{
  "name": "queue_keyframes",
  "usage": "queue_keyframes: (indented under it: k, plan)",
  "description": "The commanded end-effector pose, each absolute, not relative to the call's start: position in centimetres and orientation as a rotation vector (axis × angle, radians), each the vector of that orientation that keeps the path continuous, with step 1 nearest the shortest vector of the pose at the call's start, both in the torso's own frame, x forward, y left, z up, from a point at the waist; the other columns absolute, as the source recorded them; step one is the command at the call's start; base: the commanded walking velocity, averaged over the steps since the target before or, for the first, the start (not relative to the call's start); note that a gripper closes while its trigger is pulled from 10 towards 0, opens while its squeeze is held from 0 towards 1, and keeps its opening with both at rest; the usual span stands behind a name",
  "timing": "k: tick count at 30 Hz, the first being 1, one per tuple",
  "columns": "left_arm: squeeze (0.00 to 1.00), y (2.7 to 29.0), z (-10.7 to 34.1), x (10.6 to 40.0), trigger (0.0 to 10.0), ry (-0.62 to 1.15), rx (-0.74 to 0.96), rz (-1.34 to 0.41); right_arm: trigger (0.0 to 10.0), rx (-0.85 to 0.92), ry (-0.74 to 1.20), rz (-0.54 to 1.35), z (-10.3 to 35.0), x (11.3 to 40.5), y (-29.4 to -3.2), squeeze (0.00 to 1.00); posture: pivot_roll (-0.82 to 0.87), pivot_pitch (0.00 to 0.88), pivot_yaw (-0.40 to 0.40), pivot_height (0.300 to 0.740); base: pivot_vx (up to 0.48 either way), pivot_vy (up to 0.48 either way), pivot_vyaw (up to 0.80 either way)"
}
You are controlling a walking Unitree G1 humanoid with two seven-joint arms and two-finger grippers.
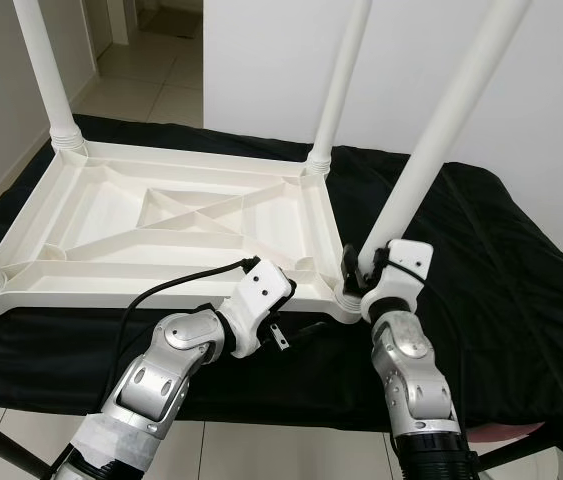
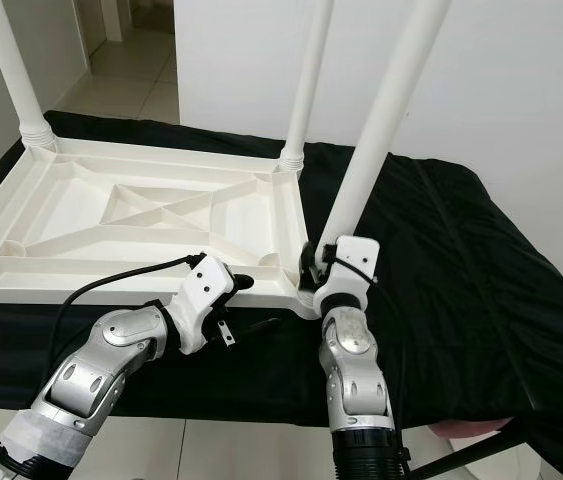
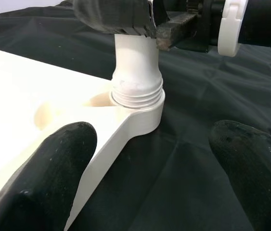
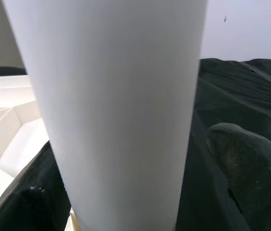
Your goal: Building children table
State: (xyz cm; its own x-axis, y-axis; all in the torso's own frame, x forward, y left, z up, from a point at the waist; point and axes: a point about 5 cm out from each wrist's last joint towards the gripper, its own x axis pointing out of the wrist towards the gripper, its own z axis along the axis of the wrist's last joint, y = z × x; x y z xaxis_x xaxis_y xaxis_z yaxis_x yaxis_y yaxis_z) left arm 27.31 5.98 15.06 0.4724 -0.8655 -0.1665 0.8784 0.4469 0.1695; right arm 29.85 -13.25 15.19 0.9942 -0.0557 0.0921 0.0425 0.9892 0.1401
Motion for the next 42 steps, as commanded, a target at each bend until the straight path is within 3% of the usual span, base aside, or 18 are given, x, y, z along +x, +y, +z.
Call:
queue_keyframes:
  k: [1,7,8,24,34,35,36,37,38,40,41,42]
  plan:
    - [0.0,5.8,15.1,27.3,10.0,0.045,0.25,-1.039,10.0,0.147,-0.029,-0.047,13.3,28.8,-13.4,1.0,0.0,0.0,-0.123,0.74,0.0,0.0,0.0]
    - [0.0,5.6,15.1,27.2,10.0,0.044,0.249,-1.043,10.0,0.126,-0.021,-0.014,13.3,28.9,-14.3,1.0,0.0,0.0,-0.126,0.74,0.0,0.0,0.0]
    - [0.0,5.5,15.0,27.2,10.0,0.044,0.247,-1.045,10.0,0.104,-0.015,0.058,13.0,29.1,-14.9,0.0,0.0,0.0,-0.126,0.74,0.0,0.0,0.0]
    - [0.0,4.8,15.4,27.1,10.0,0.029,0.236,-1.058,10.0,-0.101,-0.004,0.528,11.7,31.6,-15.6,0.0,0.0,0.0,-0.108,0.74,0.0,0.0,0.0]
    - [0.0,4.7,15.7,27.3,10.0,0.019,0.236,-1.051,10.0,-0.11,-0.013,0.64,11.9,33.3,-15.3,0.0,0.01,0.0,-0.11,0.74,0.0,0.0,0.0]
    - [0.0,4.7,15.7,27.3,10.0,0.018,0.237,-1.051,7.5,-0.114,-0.01,0.647,11.8,33.6,-15.3,0.0,0.02,0.0,-0.111,0.74,0.0,0.0,0.0]
    - [0.0,4.7,15.7,27.3,10.0,0.017,0.237,-1.05,2.2,-0.11,0.002,0.656,11.6,33.7,-15.2,0.0,0.02,0.0,-0.114,0.74,0.0,0.0,0.0]
    - [0.0,4.7,15.7,27.3,10.0,0.017,0.237,-1.05,2.2,-0.11,0.002,0.656,11.6,33.7,-15.2,0.0,0.02,0.0,-0.114,0.74,0.0,0.0,0.0]
    - [0.0,4.7,15.8,27.3,10.0,0.016,0.237,-1.049,1.6,-0.107,0.013,0.663,11.4,33.8,-15.2,0.0,0.02,0.0,-0.114,0.74,0.0,0.0,0.0]
    - [0.0,4.7,15.8,27.3,10.0,0.016,0.237,-1.049,1.6,-0.107,0.013,0.663,11.4,33.8,-15.2,0.0,0.02,0.0,-0.114,0.74,0.0,0.0,0.0]
    - [0.0,4.8,15.8,27.3,10.0,0.015,0.239,-1.048,0.0,-0.099,0.025,0.673,11.2,33.8,-15.2,0.0,0.02,0.0,-0.116,0.74,0.0,0.0,0.0]
    - [0.0,4.8,15.8,27.3,10.0,0.014,0.24,-1.046,0.0,-0.095,0.038,0.674,10.9,33.7,-15.2,0.0,0.02,0.0,-0.117,0.74,0.0,0.0,0.0]
